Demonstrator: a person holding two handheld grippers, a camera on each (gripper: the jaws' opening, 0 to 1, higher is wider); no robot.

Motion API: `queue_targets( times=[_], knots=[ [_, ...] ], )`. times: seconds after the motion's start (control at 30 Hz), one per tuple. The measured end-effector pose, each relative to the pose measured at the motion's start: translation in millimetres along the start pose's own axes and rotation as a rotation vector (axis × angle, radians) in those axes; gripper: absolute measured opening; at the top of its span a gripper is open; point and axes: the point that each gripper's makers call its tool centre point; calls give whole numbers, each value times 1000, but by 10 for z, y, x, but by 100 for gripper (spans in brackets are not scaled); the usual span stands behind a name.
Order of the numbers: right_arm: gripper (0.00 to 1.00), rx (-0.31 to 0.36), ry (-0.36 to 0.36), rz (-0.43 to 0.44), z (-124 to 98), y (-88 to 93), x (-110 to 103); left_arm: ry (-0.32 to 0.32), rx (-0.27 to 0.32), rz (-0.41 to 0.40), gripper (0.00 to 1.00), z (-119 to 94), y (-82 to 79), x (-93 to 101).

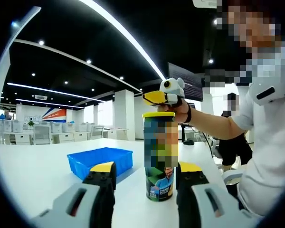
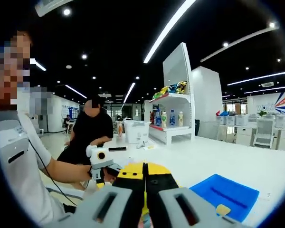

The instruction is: Open the lid of the chip container on the table, take out the chips, place them into the box in front of the container, and close the lid

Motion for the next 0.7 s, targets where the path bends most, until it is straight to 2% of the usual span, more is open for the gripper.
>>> queue_targets(
  times=[0.1, 0.23, 0.3, 0.4, 0.5, 0.63, 0.67, 0.7],
  knots=[
    [1, -36, 36, -20, -25, 56, 42, 3, 1, 4, 51, 13, 8, 33],
    [1, -110, 27, 1, -6, 237, -12, 2, -2, 3, 51, 16, 30, 40],
    [1, -126, 15, 14, 11, 281, -77, 2, -10, 7, 51, 19, 54, 46],
    [1, -152, -27, -11, 41, 303, -227, 12, -26, 6, 51, 35, 102, 86],
    [1, -199, -24, -32, 63, 406, -222, 23, -42, 12, 52, 45, 132, 116],
    [1, -193, -30, -26, 58, 413, -237, 28, -39, 10, 52, 49, 129, 126],
    [1, -194, -27, -41, 62, 420, -242, 28, -42, 8, 52, 47, 141, 125],
    [1, -199, -17, -96, 68, 426, -230, 28, -46, 8, 52, 46, 151, 123]
  ],
)
Point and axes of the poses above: the point that each gripper's makers call its tool centre point, and the gripper's own axes: z roughly forward along the fingers, x roughly to its right, y roughly out of its underside, and after that the axes turned 5 degrees about -z, right-handed
